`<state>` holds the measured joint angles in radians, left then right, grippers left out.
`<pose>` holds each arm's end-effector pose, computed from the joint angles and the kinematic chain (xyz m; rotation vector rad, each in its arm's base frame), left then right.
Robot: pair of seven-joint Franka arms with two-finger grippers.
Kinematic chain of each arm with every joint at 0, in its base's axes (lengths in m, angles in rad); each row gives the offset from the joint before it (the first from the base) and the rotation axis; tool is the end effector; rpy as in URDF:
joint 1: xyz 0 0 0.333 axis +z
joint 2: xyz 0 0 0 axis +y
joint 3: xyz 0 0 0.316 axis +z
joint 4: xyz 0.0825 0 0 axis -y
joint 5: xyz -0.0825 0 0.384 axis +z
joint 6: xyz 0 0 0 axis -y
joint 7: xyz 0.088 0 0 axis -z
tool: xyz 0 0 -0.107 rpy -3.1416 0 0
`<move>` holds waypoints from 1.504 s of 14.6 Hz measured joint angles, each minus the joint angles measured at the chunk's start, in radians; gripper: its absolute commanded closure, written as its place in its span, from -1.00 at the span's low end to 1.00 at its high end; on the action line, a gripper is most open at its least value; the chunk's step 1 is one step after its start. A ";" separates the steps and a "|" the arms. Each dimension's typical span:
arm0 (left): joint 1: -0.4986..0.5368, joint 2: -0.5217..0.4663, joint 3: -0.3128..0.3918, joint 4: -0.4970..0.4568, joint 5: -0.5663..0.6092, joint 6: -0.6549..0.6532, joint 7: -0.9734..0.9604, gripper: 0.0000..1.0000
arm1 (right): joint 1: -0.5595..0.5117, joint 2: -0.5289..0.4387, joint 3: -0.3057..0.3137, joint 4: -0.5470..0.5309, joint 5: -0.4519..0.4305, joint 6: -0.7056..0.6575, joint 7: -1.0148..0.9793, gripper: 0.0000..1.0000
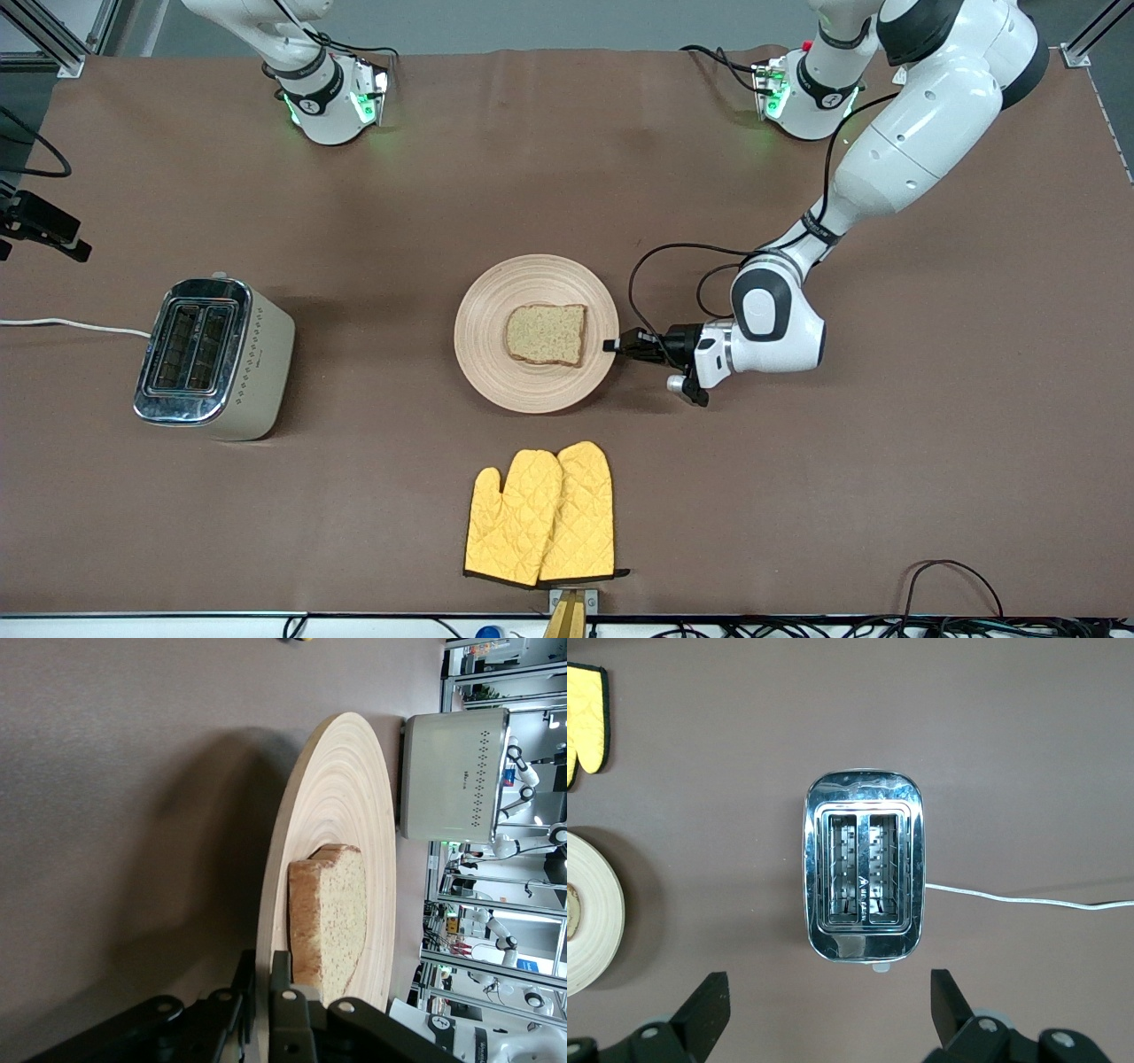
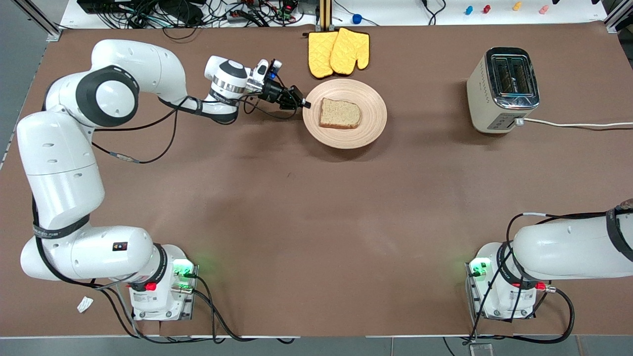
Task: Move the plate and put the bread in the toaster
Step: 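Slide the wooden plate with the left gripper toward the table's middle, then release the plate with the left gripper while the right gripper reaches the bread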
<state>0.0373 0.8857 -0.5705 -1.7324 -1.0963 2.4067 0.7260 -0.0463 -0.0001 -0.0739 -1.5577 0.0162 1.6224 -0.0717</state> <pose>0.5759 -0.3135 0.1337 2.0485 -0.1389 -0.1046 0.5562 -0.0655 0.6355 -3.1290 0.0764 -0.1034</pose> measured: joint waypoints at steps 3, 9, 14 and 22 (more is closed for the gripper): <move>-0.009 0.016 0.000 -0.001 -0.001 0.034 0.008 0.92 | 0.000 0.000 0.000 0.000 0.000 -0.005 0.003 -1.00; -0.011 0.027 -0.003 0.003 -0.030 0.043 0.048 -1.00 | 0.002 0.000 0.005 -0.001 0.002 -0.057 0.003 -1.00; 0.011 -0.015 -0.004 0.039 -0.030 0.092 -0.032 -1.00 | 0.051 0.006 0.013 -0.062 0.114 -0.079 0.015 -1.00; 0.199 -0.146 0.000 0.095 0.283 0.025 -0.278 -1.00 | 0.417 0.180 0.025 -0.216 0.162 0.329 0.451 -1.00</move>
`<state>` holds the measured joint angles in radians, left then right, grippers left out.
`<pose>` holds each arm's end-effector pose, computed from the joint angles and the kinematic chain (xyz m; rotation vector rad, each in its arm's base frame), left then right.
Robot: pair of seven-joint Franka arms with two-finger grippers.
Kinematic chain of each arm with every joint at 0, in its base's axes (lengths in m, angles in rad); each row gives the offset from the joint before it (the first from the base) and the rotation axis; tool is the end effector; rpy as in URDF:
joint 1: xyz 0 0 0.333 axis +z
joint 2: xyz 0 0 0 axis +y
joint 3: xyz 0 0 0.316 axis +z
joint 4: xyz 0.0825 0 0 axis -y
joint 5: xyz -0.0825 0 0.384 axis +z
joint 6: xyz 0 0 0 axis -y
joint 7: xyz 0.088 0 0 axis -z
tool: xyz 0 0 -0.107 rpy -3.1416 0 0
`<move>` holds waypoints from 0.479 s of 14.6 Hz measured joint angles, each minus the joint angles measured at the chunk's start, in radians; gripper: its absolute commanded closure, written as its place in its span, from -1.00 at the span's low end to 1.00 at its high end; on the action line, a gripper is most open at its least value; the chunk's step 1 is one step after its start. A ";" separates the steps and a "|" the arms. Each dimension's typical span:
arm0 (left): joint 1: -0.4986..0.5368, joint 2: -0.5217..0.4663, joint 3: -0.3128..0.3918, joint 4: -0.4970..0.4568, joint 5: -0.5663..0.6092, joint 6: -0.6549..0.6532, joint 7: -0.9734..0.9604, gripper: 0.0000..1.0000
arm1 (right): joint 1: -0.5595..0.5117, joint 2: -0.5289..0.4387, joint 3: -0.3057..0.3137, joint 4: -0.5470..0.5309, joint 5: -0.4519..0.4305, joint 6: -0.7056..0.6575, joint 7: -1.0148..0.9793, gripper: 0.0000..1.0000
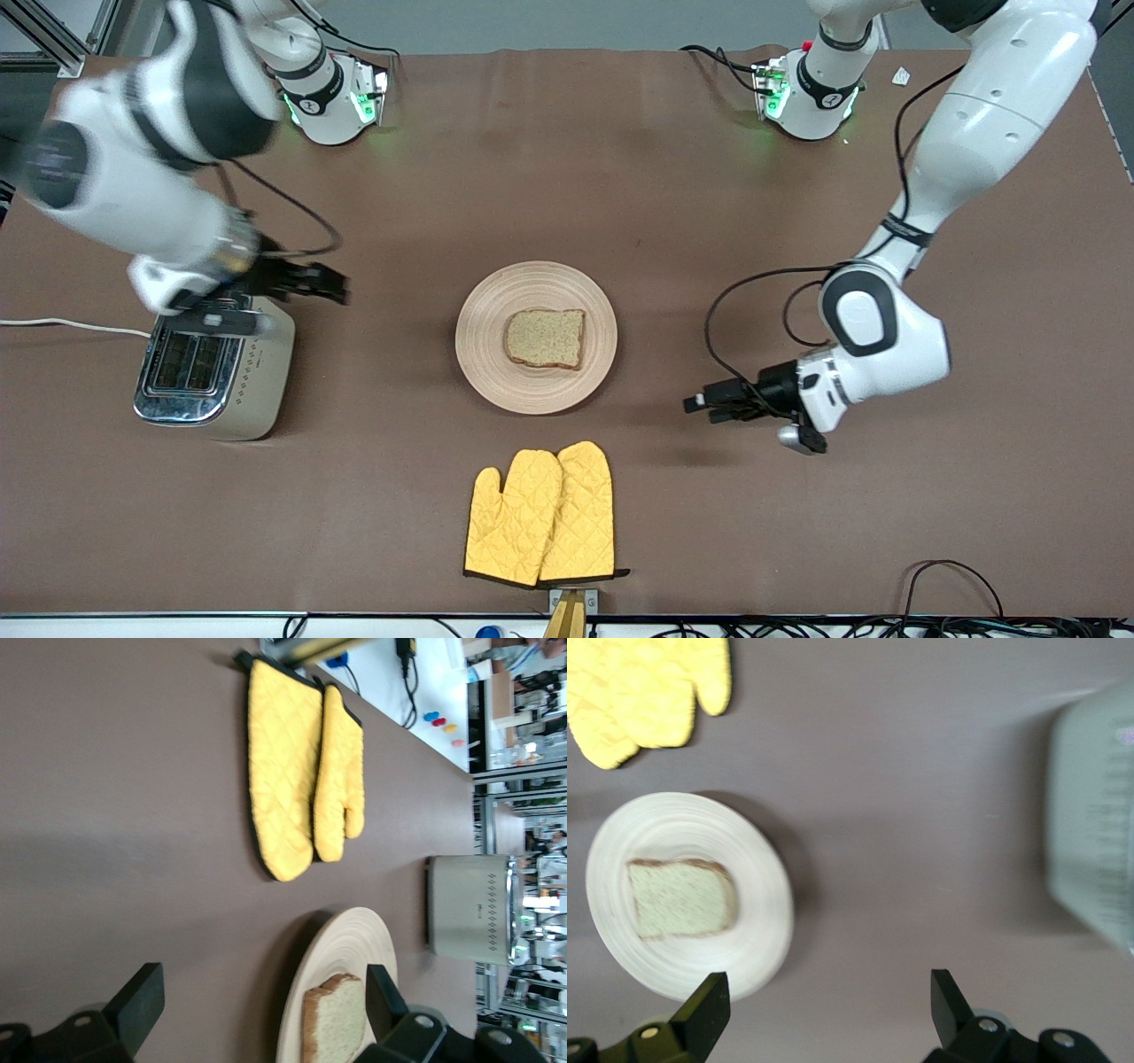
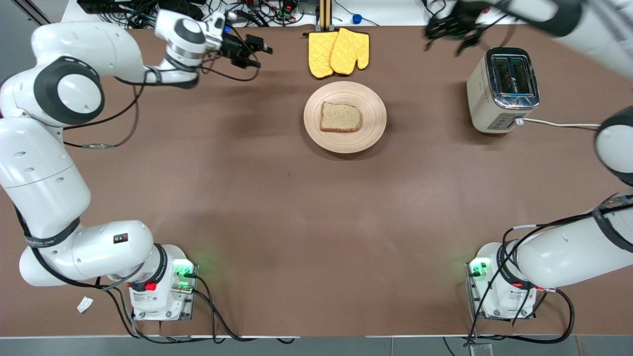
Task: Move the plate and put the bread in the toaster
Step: 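Release the plate with the left gripper while the right gripper reaches the bread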
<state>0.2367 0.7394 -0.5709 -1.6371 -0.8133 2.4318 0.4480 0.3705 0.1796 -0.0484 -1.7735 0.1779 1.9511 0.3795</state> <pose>0.6819 -0.1760 0.2556 2.2280 0.0005 0.1601 0.5771 0.2067 0.4563 -2.9884 0.1839 0.0829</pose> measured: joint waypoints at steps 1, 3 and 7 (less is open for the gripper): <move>0.021 -0.001 0.000 0.030 0.078 -0.035 -0.061 -1.00 | 0.043 0.044 0.000 -0.005 0.000 0.058 0.040 -1.00; 0.060 -0.002 0.000 0.095 0.222 -0.129 -0.153 -1.00 | 0.114 0.144 0.000 -0.008 0.000 0.168 0.098 -1.00; 0.149 -0.018 -0.001 0.212 0.468 -0.348 -0.255 -1.00 | 0.232 0.325 -0.001 -0.007 0.000 0.352 0.217 -0.80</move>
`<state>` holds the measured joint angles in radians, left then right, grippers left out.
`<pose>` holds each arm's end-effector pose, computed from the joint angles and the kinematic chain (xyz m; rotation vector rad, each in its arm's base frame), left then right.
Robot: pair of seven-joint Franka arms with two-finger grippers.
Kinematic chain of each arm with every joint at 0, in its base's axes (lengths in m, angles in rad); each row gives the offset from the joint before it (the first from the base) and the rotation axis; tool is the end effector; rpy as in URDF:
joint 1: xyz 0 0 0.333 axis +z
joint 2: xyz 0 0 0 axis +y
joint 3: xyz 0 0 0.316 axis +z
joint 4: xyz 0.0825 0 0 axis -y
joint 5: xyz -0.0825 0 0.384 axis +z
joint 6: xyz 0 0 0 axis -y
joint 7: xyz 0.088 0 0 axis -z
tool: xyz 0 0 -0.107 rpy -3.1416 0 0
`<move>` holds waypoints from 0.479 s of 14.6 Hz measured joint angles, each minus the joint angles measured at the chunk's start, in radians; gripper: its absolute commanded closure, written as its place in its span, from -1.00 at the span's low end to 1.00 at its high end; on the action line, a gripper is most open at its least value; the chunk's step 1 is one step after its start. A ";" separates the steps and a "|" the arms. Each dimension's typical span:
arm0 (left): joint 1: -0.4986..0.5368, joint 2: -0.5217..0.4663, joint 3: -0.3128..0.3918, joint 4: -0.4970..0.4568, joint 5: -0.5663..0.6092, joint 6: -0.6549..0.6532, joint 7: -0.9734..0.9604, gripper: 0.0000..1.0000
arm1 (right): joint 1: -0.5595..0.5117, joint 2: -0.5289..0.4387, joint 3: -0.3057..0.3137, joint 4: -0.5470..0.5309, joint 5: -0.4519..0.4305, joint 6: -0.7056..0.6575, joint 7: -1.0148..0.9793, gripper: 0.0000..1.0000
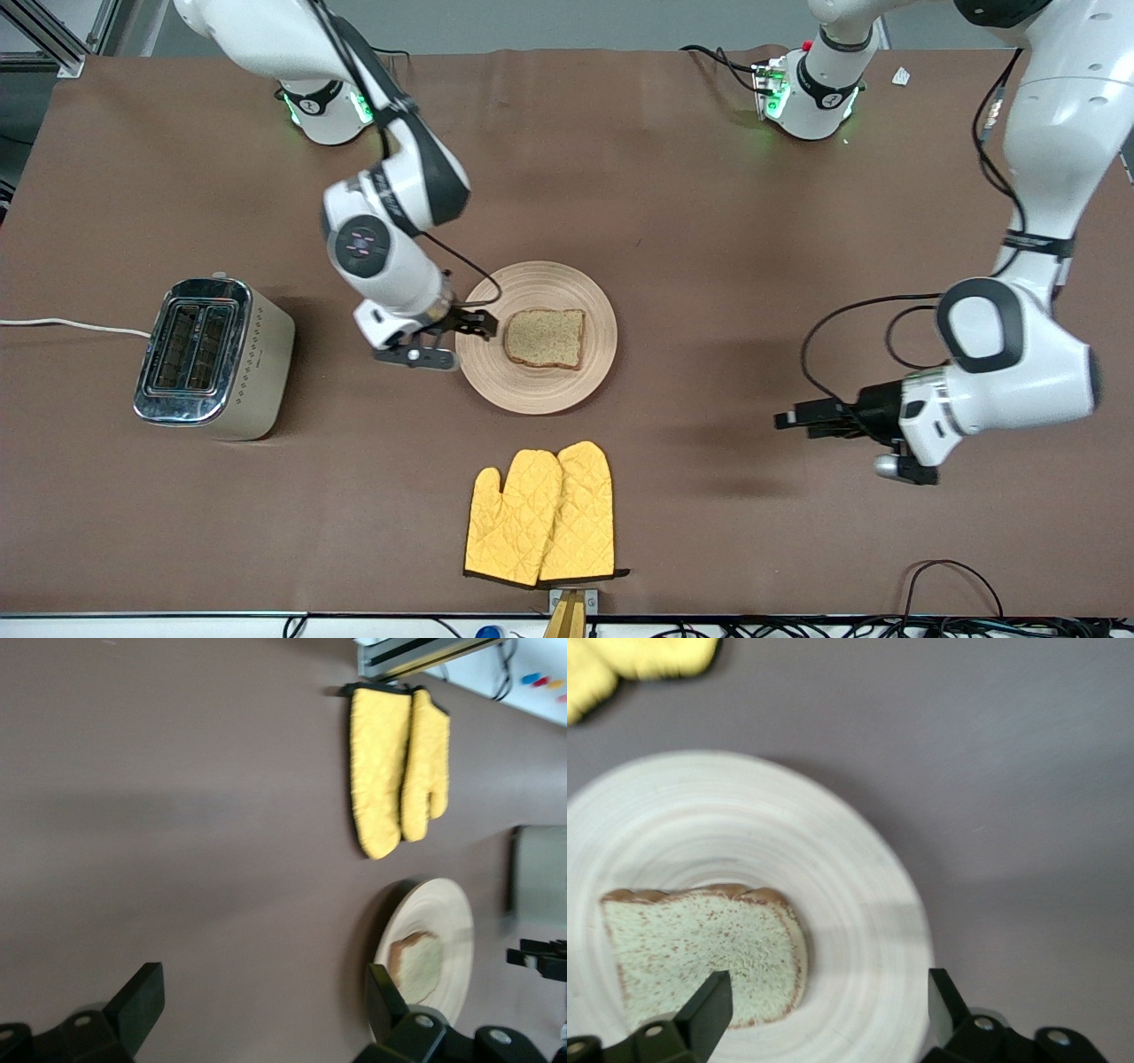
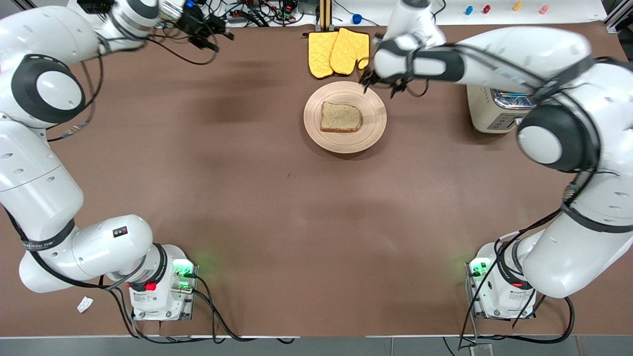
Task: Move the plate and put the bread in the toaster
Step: 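Release the plate with the left gripper while the right gripper reaches the bread, then grasp the bread slice with the right gripper while the left gripper withdraws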
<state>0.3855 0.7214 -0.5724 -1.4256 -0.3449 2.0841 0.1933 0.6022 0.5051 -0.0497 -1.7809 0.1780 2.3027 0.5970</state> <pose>0.7207 -0.0649 0.3335 2.4735 -0.1016 0.0432 0.5577 0.3513 0.2751 -3.0299 0.2368 0.0672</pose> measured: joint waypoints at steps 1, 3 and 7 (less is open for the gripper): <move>0.013 -0.017 -0.001 0.019 0.046 -0.043 -0.021 -1.00 | 0.016 0.030 0.000 0.001 0.000 0.025 0.011 -0.75; 0.019 -0.077 -0.001 0.040 0.145 -0.117 -0.088 -1.00 | 0.028 0.069 -0.002 0.003 0.000 0.048 0.033 -0.60; 0.006 -0.224 -0.002 0.041 0.318 -0.267 -0.217 -1.00 | 0.049 0.092 -0.002 0.006 0.000 0.063 0.065 -0.41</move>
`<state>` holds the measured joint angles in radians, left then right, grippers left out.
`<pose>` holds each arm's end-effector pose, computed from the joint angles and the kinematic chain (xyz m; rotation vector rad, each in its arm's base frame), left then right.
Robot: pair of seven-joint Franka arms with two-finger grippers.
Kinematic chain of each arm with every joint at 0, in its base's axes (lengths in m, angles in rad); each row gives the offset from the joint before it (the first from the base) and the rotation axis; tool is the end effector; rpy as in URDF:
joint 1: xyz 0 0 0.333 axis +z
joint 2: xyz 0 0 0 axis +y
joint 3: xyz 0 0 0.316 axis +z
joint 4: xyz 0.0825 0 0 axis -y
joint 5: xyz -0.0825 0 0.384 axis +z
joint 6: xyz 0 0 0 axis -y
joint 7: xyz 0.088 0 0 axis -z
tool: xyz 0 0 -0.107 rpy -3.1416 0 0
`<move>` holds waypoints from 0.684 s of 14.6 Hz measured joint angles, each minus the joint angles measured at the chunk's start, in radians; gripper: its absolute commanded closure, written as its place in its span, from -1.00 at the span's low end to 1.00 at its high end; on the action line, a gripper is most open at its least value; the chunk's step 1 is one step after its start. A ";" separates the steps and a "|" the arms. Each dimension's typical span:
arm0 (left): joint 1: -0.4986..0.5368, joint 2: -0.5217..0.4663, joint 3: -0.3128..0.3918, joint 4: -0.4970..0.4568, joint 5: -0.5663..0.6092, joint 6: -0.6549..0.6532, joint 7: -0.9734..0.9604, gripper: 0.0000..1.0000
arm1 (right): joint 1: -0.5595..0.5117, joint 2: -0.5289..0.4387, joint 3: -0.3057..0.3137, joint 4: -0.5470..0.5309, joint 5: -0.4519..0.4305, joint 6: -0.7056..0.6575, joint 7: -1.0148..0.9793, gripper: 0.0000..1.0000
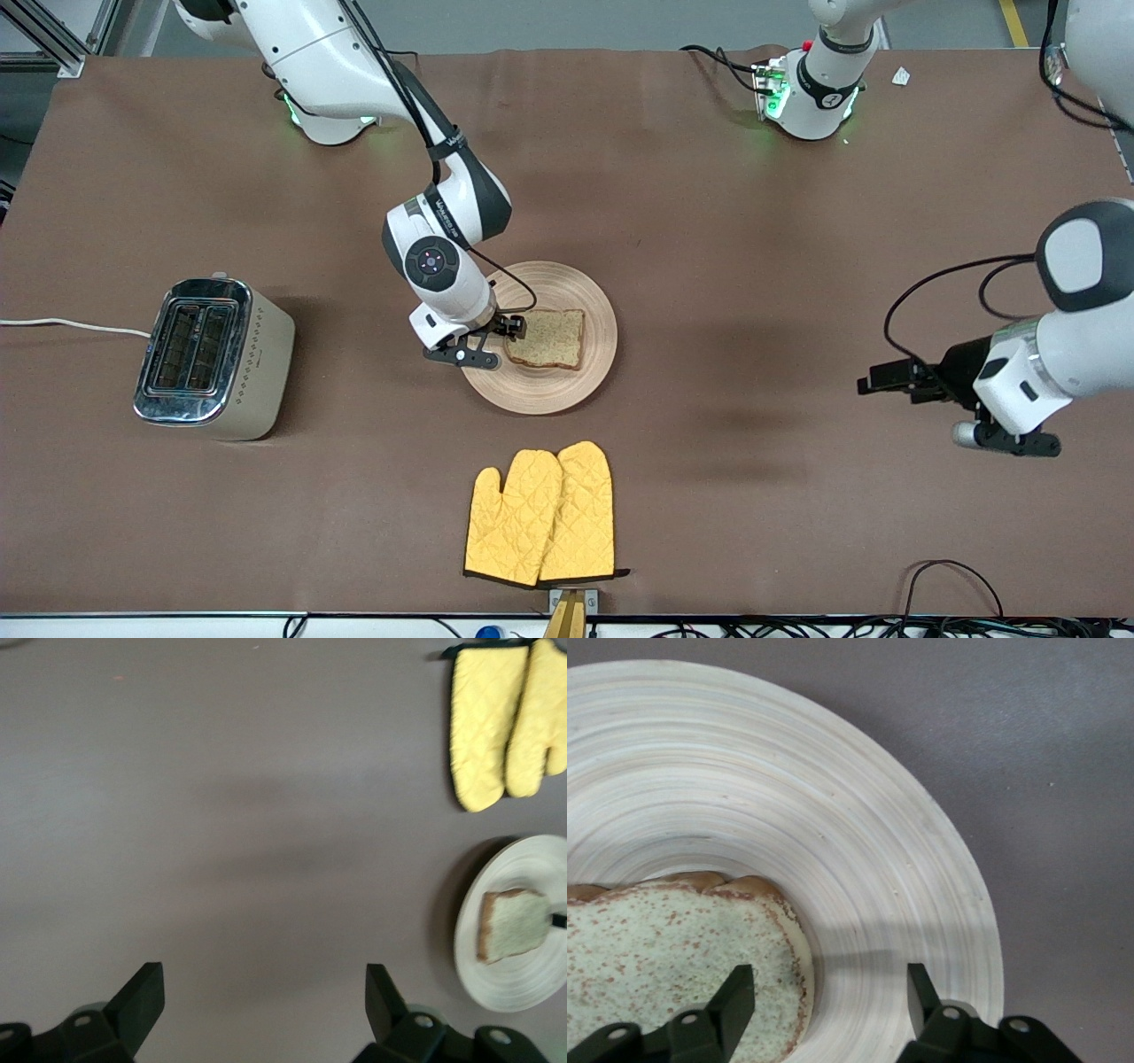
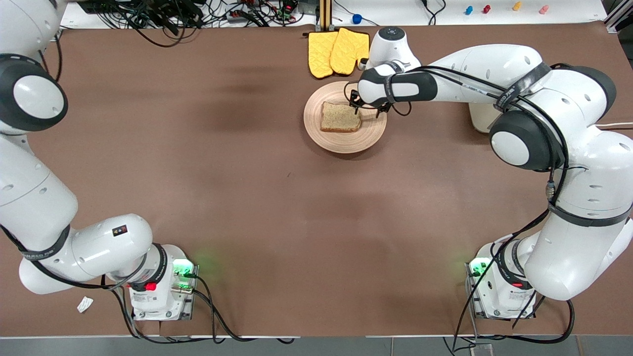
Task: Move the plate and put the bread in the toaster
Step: 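Grasp the bread slice with the right gripper while the left gripper withdraws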
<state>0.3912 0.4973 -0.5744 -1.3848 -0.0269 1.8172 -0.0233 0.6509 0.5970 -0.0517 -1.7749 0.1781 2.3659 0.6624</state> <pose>0.6859 -0.0537 0.4640 2.8504 -0.1362 -0.0252 0.5422 0.3762 0.2226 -3.0530 0.2784 0.0911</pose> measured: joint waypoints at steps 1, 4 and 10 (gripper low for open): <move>-0.001 -0.033 0.000 0.000 0.024 -0.037 -0.011 -1.00 | 0.002 0.000 0.000 0.002 0.000 0.001 0.014 -0.35; -0.001 -0.126 0.001 0.000 0.076 -0.149 -0.017 -1.00 | 0.008 0.007 0.000 0.004 0.000 0.015 0.044 -0.17; -0.004 -0.274 0.000 -0.003 0.127 -0.306 -0.017 -1.00 | 0.030 0.036 0.000 0.008 0.000 0.058 0.059 0.52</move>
<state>0.3868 0.2238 -0.5747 -1.3883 0.0997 1.5109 -0.0399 0.6812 0.6326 -0.0518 -1.7672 0.1781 2.4238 0.7215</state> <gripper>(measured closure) 0.000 0.498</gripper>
